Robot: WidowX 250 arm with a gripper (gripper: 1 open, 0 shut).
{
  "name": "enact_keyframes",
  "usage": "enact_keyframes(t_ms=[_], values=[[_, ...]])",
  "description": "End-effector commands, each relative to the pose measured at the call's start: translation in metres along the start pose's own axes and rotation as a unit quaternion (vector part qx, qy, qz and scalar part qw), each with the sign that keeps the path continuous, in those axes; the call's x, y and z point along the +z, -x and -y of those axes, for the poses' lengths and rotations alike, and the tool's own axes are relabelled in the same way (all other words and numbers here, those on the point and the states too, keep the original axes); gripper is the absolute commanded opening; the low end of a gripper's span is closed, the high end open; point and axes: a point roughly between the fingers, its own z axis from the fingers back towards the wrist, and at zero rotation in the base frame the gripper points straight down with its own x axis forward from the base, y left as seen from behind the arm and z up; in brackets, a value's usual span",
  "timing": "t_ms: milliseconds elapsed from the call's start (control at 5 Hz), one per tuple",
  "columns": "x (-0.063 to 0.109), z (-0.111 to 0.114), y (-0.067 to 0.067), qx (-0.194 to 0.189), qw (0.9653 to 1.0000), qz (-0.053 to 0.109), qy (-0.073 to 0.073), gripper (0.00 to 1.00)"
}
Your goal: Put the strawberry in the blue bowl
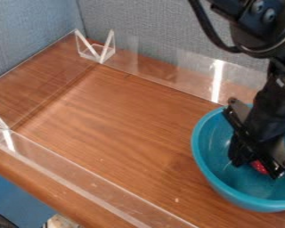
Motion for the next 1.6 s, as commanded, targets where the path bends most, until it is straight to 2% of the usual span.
enact_keyframes(t_ms=[0, 200, 400, 1400], values=[[0.032, -0.011, -0.012, 0.007, 0.9988, 0.047, -0.01, 0.0], [0.035, -0.013, -0.012, 0.006, 0.9988, 0.047, -0.012, 1.0], [0.038, -0.014, -0.013, 0.005, 0.9987, 0.047, -0.016, 0.0], [0.043, -0.019, -0.01, 0.002, 0.9986, 0.044, -0.03, 0.0]])
